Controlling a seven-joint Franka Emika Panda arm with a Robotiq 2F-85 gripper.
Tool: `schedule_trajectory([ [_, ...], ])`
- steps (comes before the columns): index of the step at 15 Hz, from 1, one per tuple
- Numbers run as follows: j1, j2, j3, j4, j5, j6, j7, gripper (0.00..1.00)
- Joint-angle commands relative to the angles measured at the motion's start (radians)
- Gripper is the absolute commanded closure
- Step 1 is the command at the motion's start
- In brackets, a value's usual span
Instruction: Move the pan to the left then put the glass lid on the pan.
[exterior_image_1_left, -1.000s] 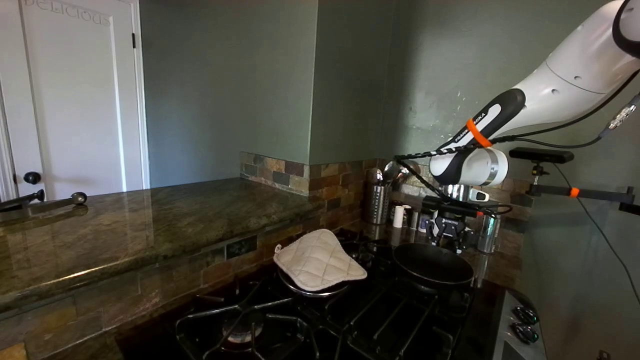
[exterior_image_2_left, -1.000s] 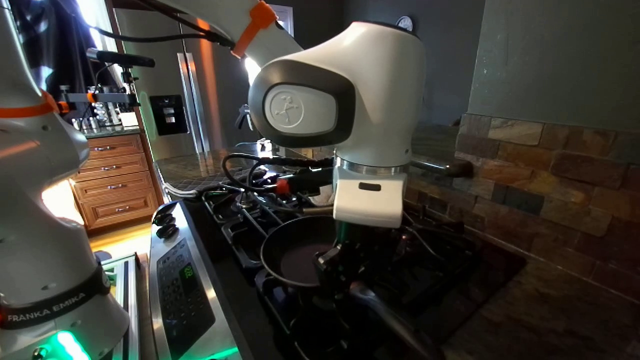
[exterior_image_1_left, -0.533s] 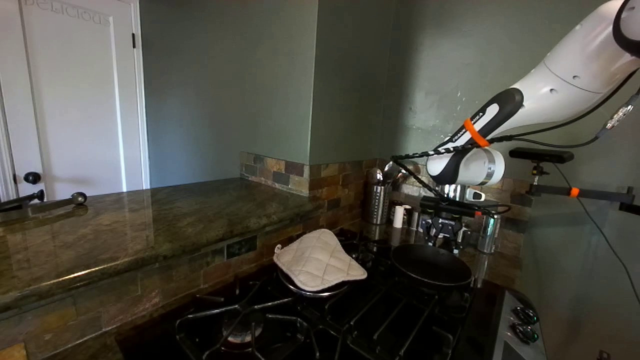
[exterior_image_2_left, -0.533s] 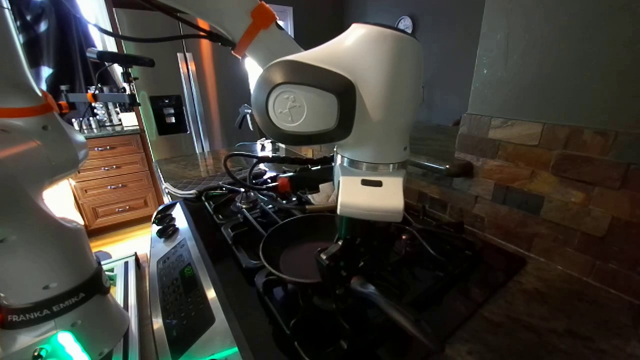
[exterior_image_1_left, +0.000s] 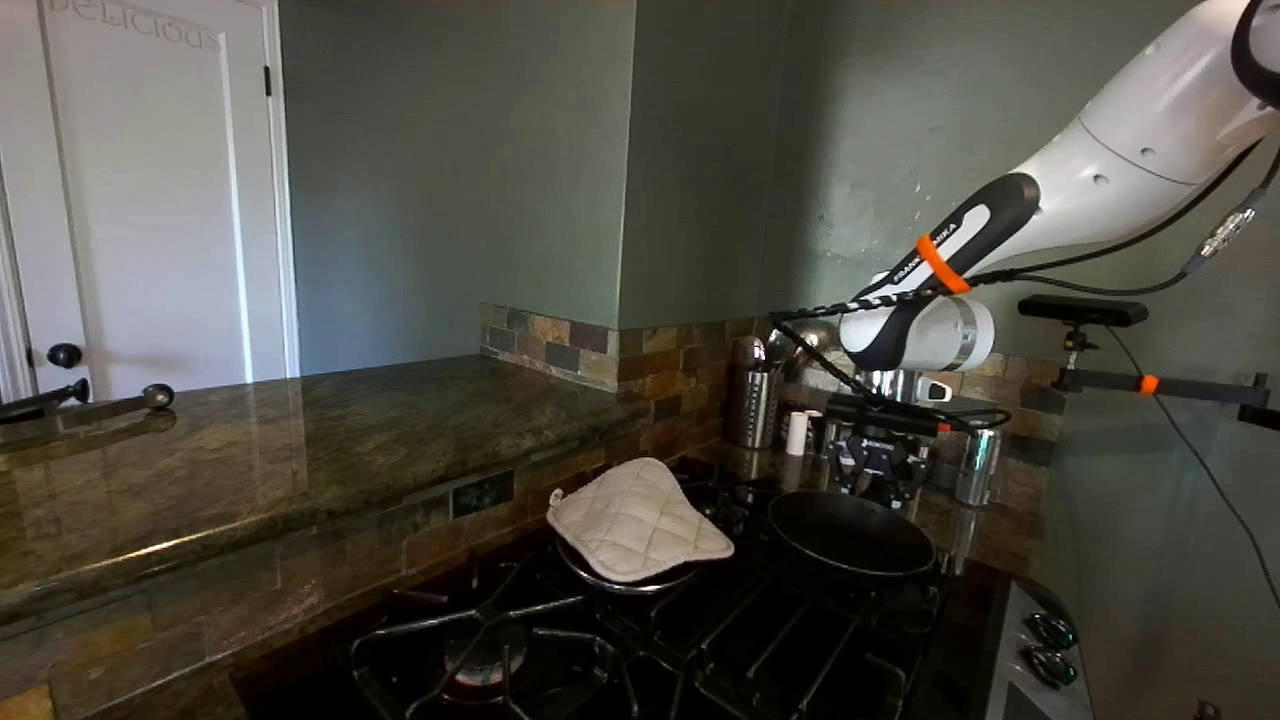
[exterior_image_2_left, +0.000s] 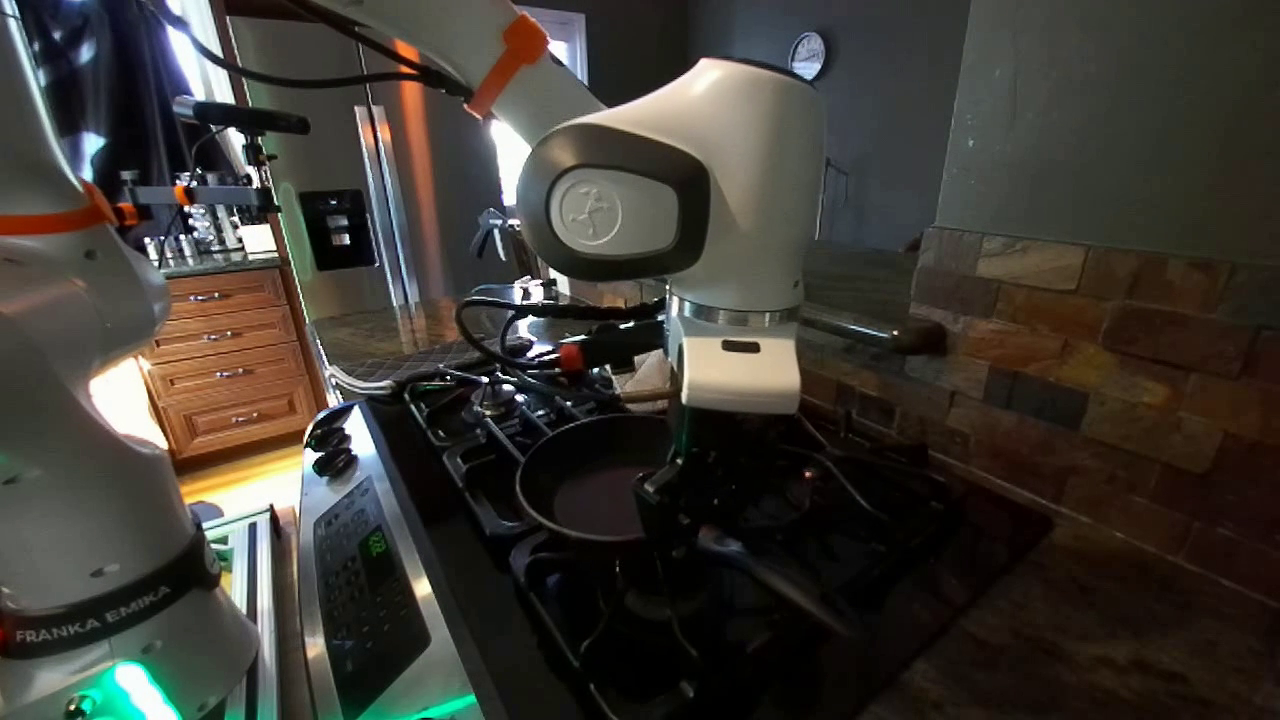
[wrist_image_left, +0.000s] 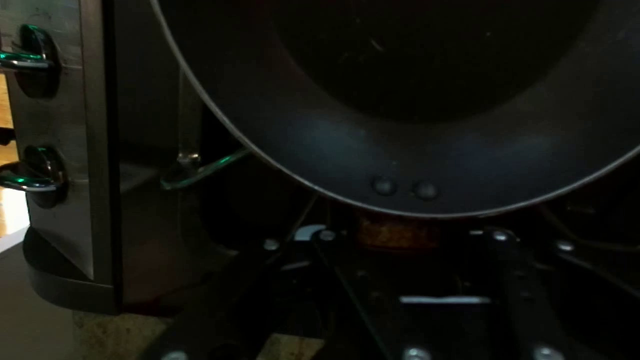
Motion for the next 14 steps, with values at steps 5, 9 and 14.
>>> schedule_trajectory([
  [5,0.061,-0.067,0.045,-0.081,0.000,0.009,0.004,0.77],
  [9,0.078,-0.116,0.072,-0.128,-0.019,0.008,0.032,0.77],
  [14,0.087,-0.175,0.113,-0.173,-0.022,0.006,0.076,0.77],
])
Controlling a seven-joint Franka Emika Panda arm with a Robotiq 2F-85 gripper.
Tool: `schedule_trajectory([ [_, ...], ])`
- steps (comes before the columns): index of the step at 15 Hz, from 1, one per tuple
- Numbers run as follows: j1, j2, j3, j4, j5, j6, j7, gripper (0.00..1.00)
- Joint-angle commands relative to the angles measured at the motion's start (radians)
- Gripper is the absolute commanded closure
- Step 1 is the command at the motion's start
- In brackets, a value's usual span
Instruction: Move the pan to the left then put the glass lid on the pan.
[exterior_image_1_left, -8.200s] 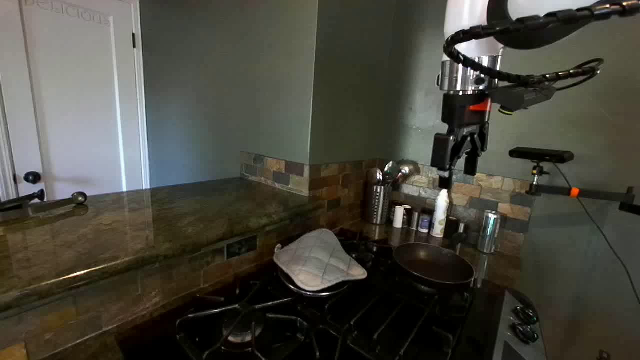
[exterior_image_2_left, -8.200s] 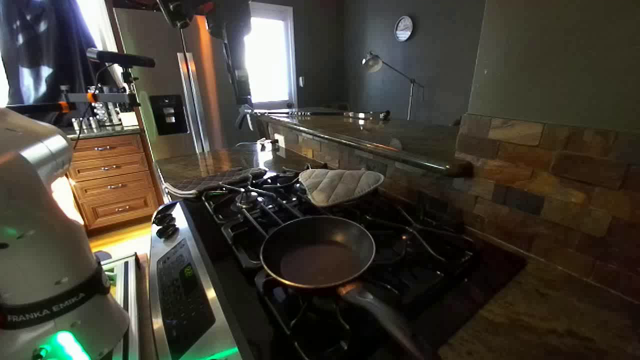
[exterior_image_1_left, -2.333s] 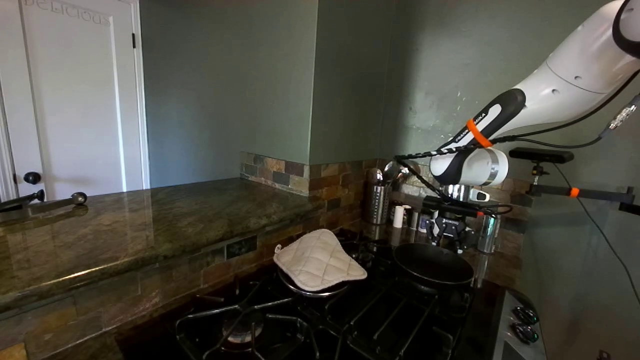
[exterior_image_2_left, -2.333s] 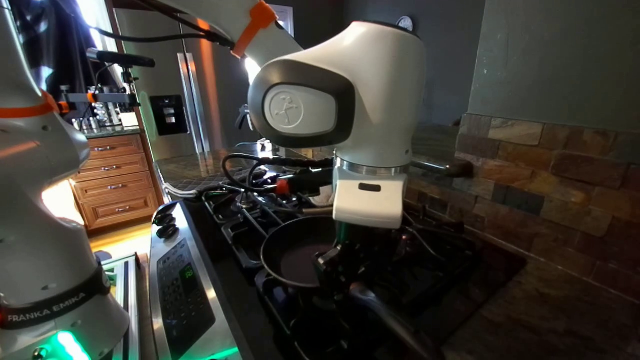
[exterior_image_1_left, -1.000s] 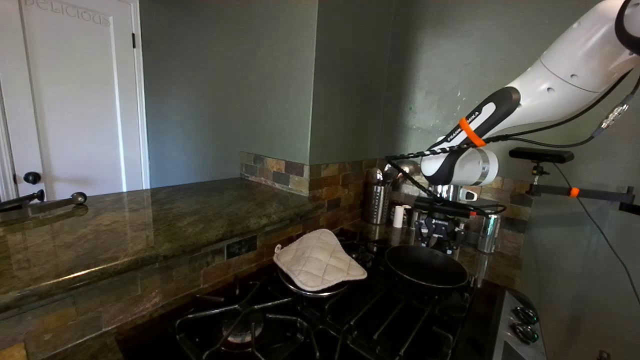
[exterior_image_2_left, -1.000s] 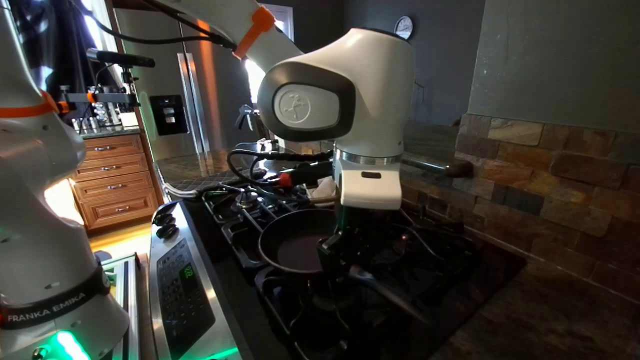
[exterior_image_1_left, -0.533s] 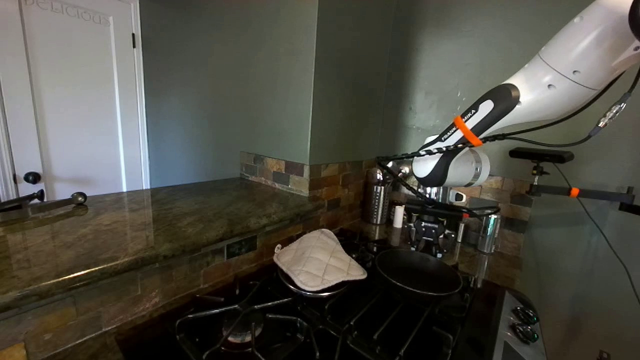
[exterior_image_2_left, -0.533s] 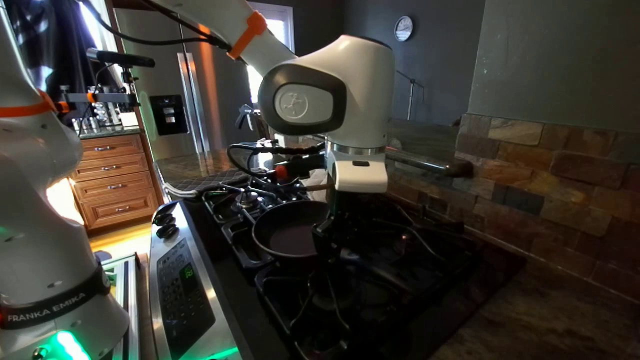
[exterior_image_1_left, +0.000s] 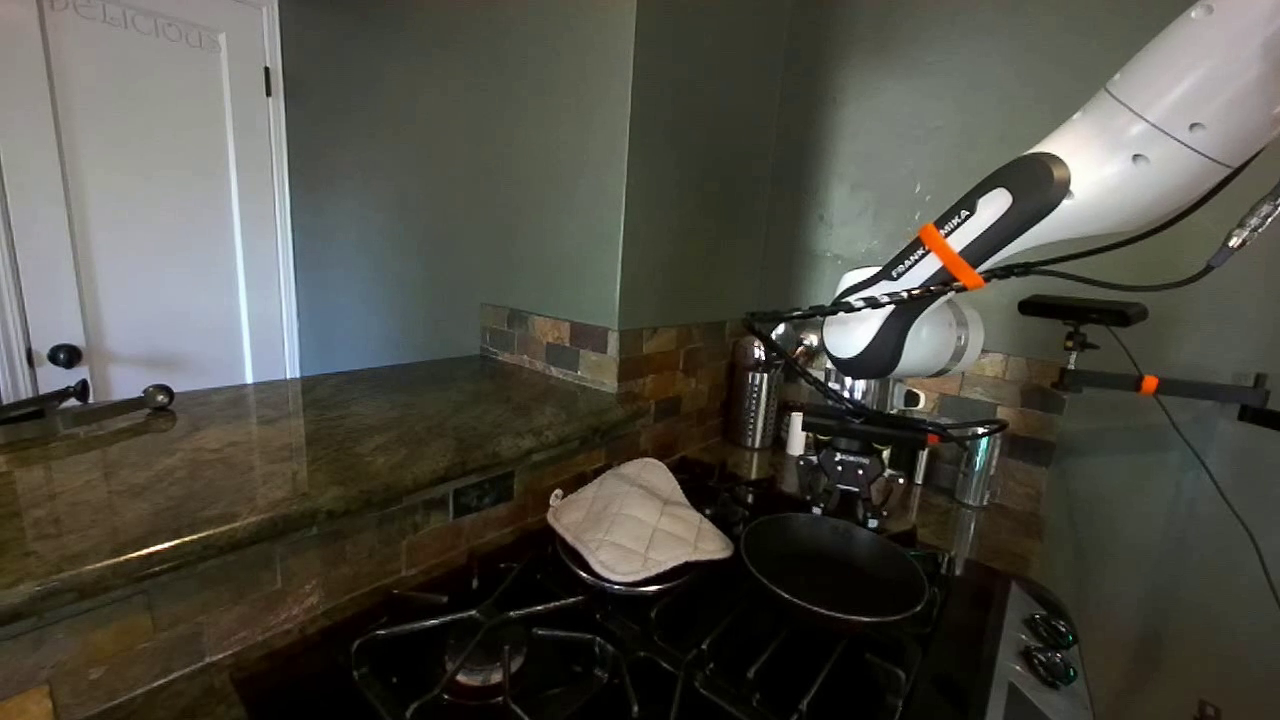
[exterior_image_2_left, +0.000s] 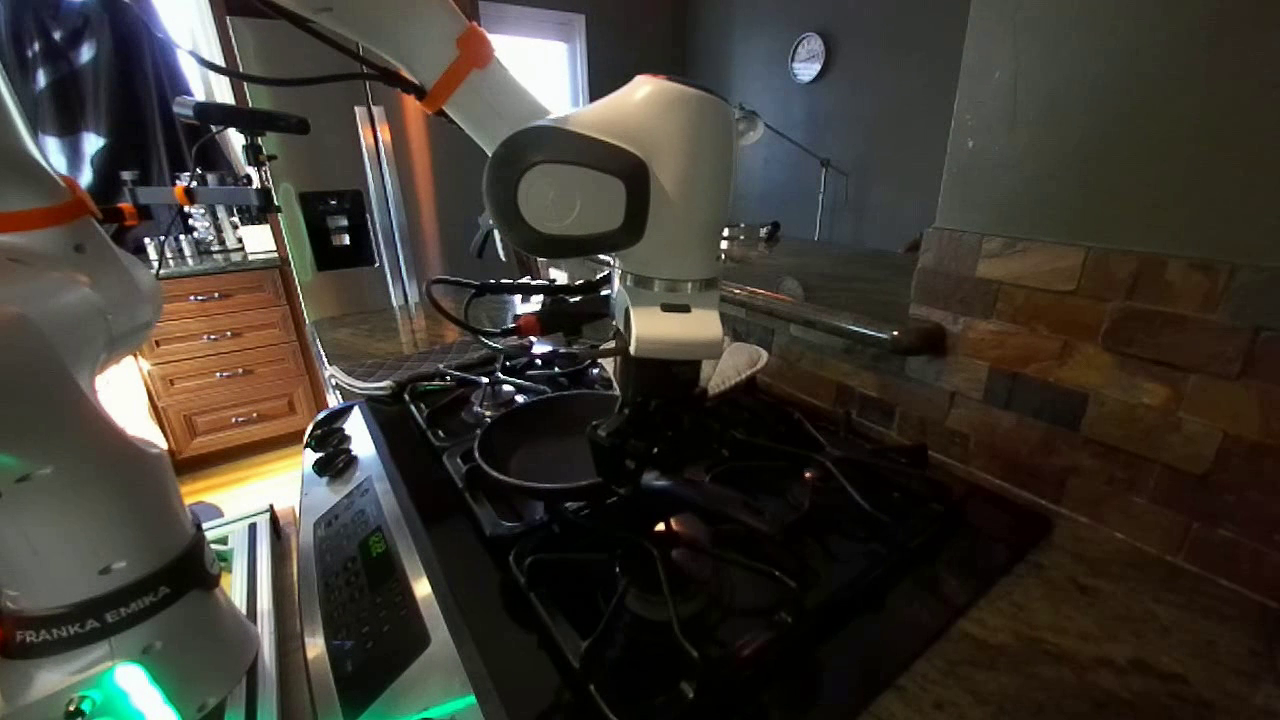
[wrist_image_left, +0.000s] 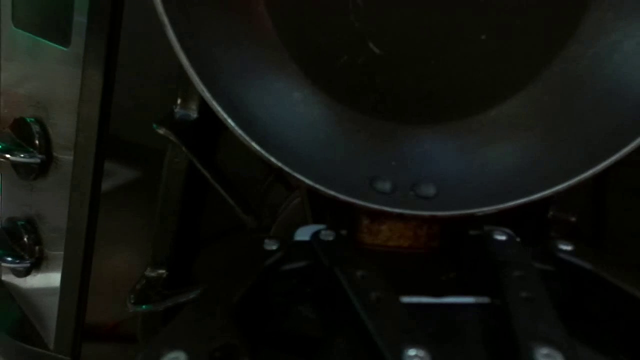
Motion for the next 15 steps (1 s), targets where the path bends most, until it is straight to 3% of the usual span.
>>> schedule_trajectory([
  [1,0.014,-0.078,0.027,-0.058,-0.009,0.001,0.055,0.77],
  [3,0.016,-0.096,0.044,-0.062,-0.008,-0.012,0.063,0.77],
  [4,0.007,-0.043,0.033,-0.027,0.000,-0.003,0.030,0.77],
  [5,0.008,-0.047,0.037,-0.029,0.000,-0.003,0.031,0.52],
  [14,0.007,-0.039,0.034,-0.028,-0.001,-0.003,0.031,0.52],
  [15,0.007,-0.039,0.034,-0.028,-0.001,-0.003,0.031,0.77],
])
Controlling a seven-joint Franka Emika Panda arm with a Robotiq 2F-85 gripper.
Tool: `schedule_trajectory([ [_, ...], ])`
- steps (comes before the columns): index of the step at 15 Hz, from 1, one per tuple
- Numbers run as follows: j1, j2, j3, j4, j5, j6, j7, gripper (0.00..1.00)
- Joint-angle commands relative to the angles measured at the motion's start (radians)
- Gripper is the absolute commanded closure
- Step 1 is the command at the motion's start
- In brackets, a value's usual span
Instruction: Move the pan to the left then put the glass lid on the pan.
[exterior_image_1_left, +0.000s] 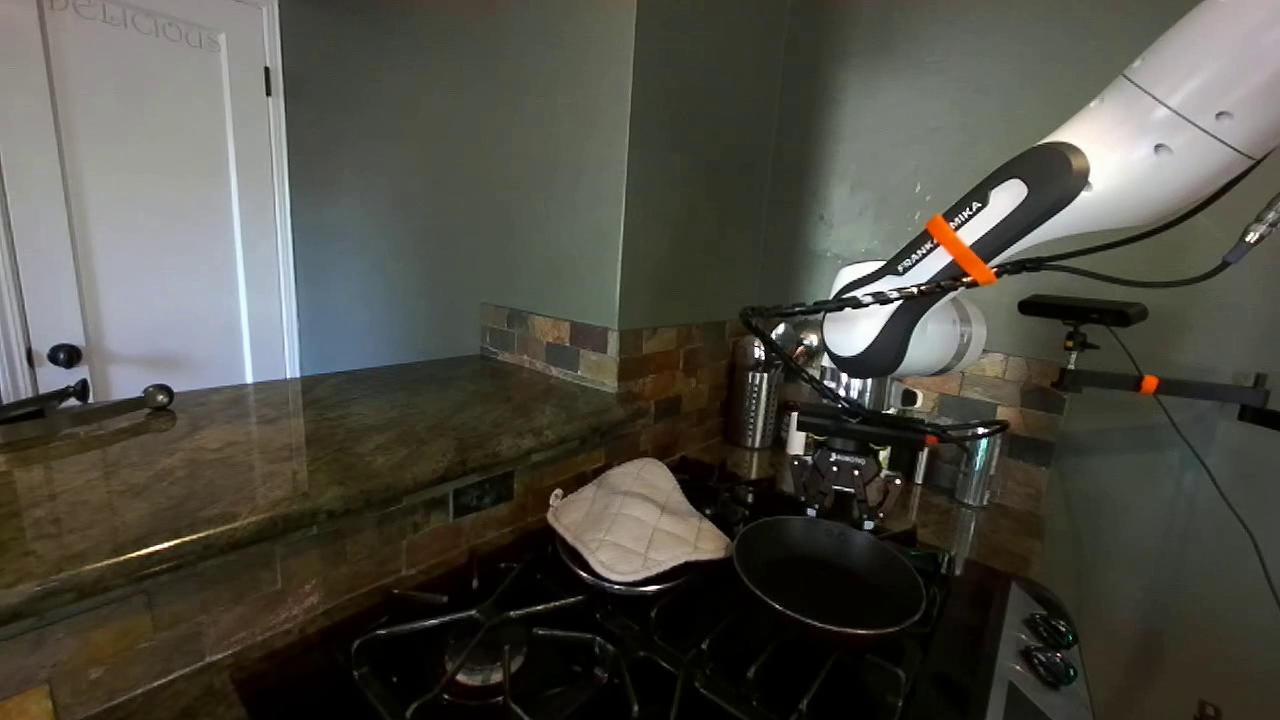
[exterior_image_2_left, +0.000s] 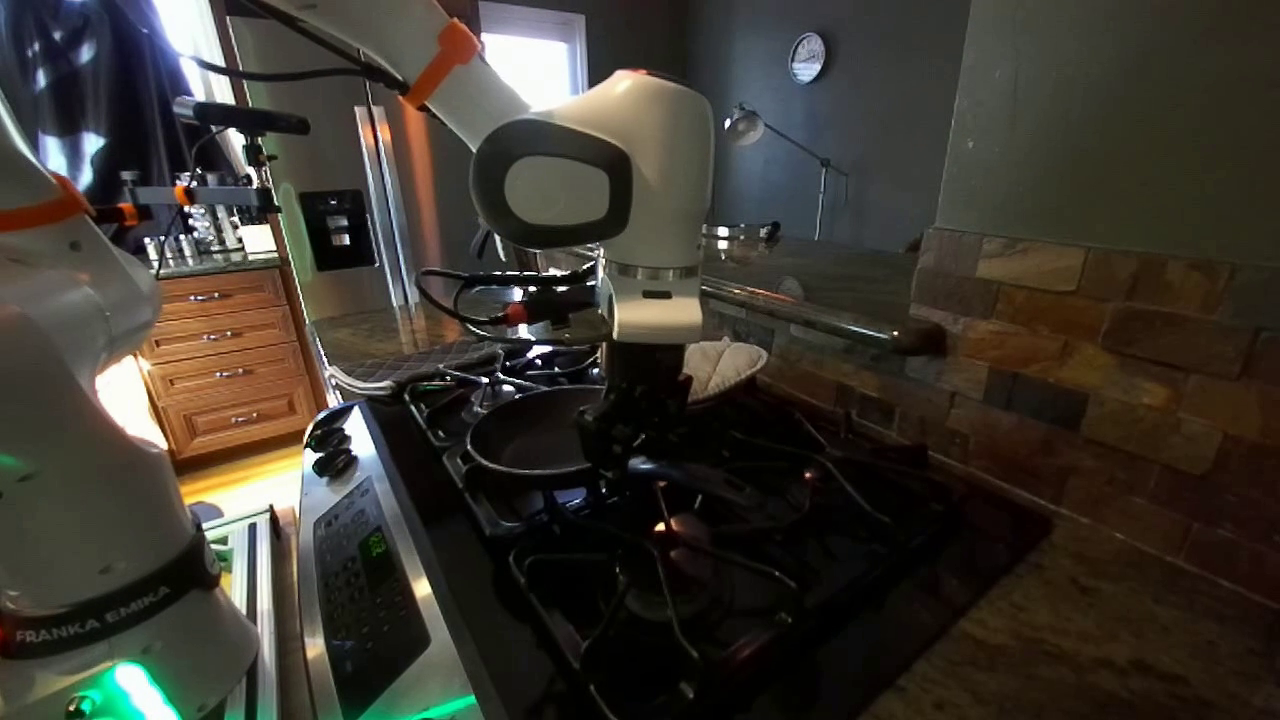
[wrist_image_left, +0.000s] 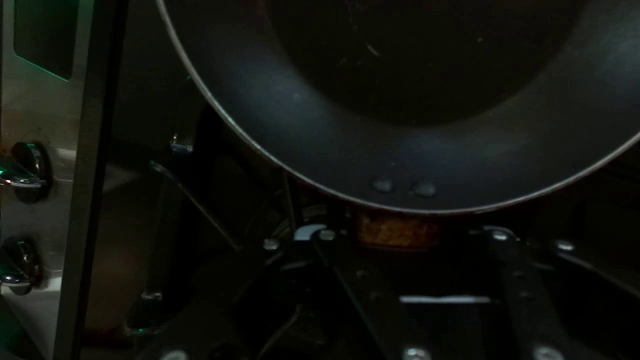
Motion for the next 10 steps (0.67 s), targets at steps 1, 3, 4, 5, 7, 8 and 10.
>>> schedule_trajectory([
  [1,0.000,-0.004,0.001,0.000,-0.015,-0.007,0.006,0.77],
  [3,0.010,-0.009,0.009,-0.003,-0.011,-0.023,-0.010,0.77],
  [4,0.015,-0.014,0.014,-0.006,-0.006,-0.024,-0.012,0.77],
  [5,0.020,-0.015,0.019,-0.007,0.002,-0.022,-0.014,0.77],
  [7,0.036,-0.014,0.032,-0.007,0.019,-0.024,-0.013,0.77],
  [8,0.044,-0.014,0.039,-0.006,0.025,-0.024,-0.008,0.77],
  [10,0.061,-0.004,0.058,0.003,0.037,-0.028,0.018,0.77],
])
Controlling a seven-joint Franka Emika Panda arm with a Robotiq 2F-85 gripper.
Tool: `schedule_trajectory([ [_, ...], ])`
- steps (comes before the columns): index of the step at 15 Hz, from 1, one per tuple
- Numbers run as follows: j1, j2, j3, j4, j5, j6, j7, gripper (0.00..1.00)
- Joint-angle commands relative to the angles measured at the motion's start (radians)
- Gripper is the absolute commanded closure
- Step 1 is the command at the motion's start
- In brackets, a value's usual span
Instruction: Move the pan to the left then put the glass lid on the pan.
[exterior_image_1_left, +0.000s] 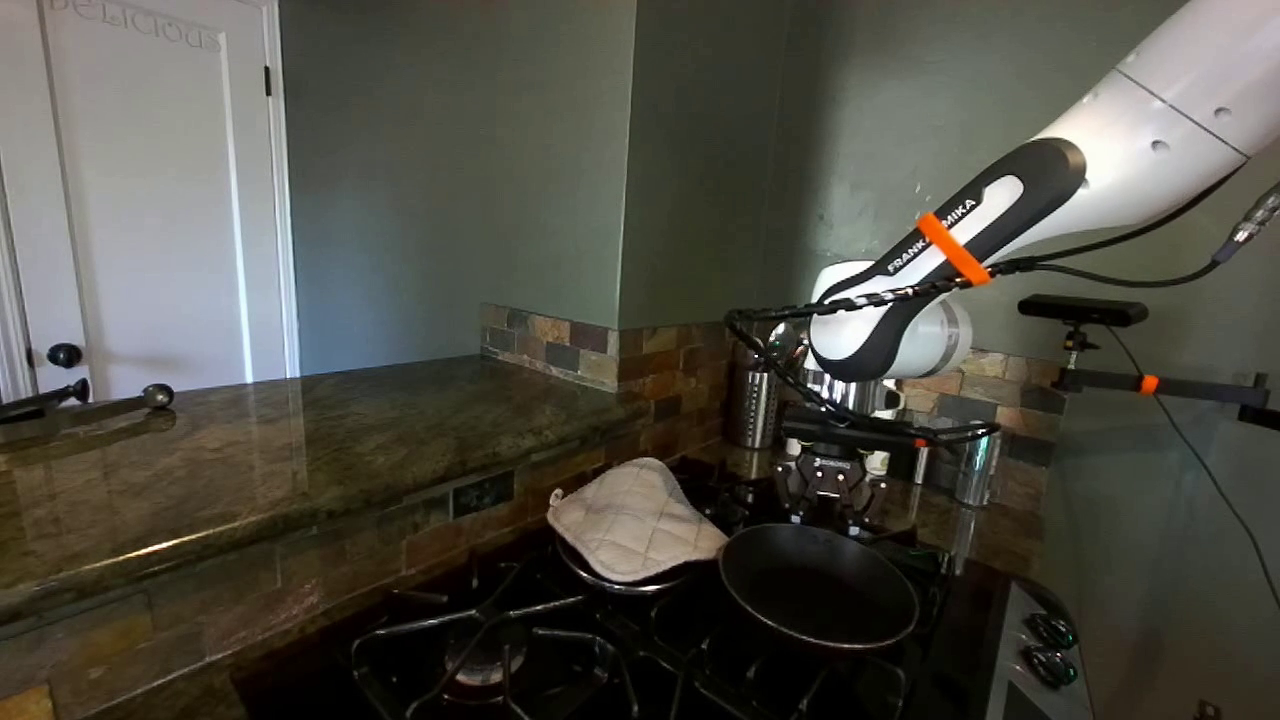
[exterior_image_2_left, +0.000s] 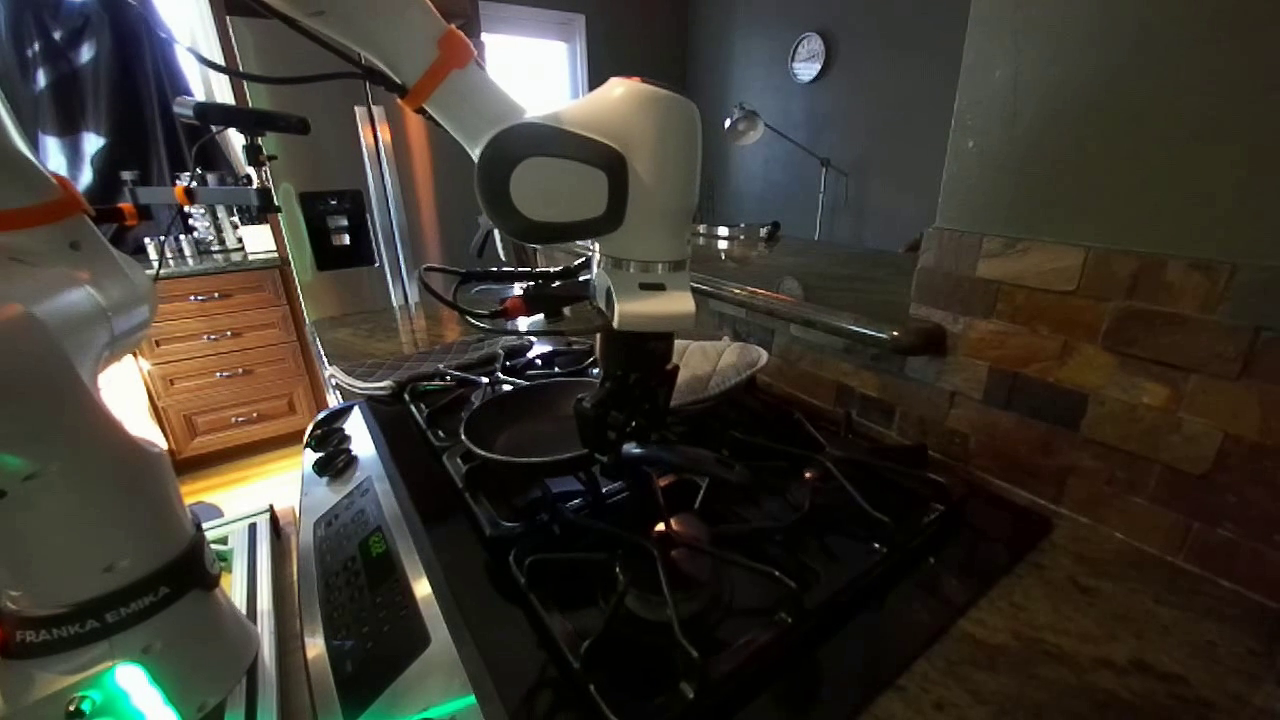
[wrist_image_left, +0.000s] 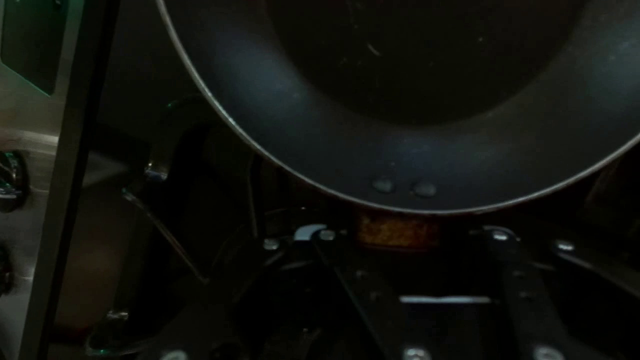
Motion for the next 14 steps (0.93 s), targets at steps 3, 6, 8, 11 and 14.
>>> schedule_trajectory([
  [3,0.056,0.001,0.052,0.010,0.045,-0.038,0.059,0.77],
  [6,0.087,-0.011,0.085,0.000,0.048,-0.032,0.113,0.77],
  [8,0.107,-0.010,0.105,-0.003,0.058,-0.020,0.147,0.77],
  [11,0.134,-0.006,0.132,-0.001,0.066,-0.019,0.196,0.77],
  [14,0.158,-0.009,0.151,-0.003,0.082,-0.024,0.223,0.77],
])
